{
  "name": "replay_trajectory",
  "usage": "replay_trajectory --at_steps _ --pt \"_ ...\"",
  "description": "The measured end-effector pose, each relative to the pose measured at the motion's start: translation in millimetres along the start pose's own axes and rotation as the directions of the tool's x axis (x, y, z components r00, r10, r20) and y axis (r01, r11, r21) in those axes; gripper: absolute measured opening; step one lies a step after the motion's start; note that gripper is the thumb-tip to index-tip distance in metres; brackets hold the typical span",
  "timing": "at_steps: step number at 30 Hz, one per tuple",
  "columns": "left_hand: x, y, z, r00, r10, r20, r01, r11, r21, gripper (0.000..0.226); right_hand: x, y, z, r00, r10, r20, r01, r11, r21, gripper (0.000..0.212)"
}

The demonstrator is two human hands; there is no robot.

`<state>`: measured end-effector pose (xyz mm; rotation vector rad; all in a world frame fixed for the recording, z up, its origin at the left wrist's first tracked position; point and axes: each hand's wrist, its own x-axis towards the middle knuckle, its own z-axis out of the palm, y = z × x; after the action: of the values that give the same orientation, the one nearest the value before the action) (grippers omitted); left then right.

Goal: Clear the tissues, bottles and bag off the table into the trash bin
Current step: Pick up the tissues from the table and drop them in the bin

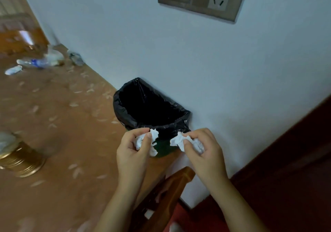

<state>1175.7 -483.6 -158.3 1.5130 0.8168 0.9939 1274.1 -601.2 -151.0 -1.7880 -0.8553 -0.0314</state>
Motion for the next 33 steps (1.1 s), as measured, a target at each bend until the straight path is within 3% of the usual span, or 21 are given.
replay_trajectory --at_steps 3,11,25,33 --pt "21.3 -2.0 7.5 0.999 0.026 -0.048 -0.023 0.997 0.071 0.016 30.8 7.9 9.3 0.997 -0.025 0.07 0.022 0.999 0.034 0.004" --pt "75.6 -0.4 26.3 0.992 0.046 -0.116 -0.017 0.971 0.24 0.016 101.0 31.0 39.0 0.984 -0.066 0.166 0.055 0.996 0.072 0.009" --pt "100.5 -23.4 43.2 0.995 0.083 -0.061 -0.049 0.899 0.436 0.015 127.9 65.1 64.0 0.928 -0.194 0.319 0.188 0.981 0.051 0.023" --pt "91.3 -18.0 41.6 0.973 0.227 -0.047 -0.169 0.835 0.524 0.021 130.8 58.9 55.9 0.907 -0.22 0.36 0.22 0.975 0.039 0.028"
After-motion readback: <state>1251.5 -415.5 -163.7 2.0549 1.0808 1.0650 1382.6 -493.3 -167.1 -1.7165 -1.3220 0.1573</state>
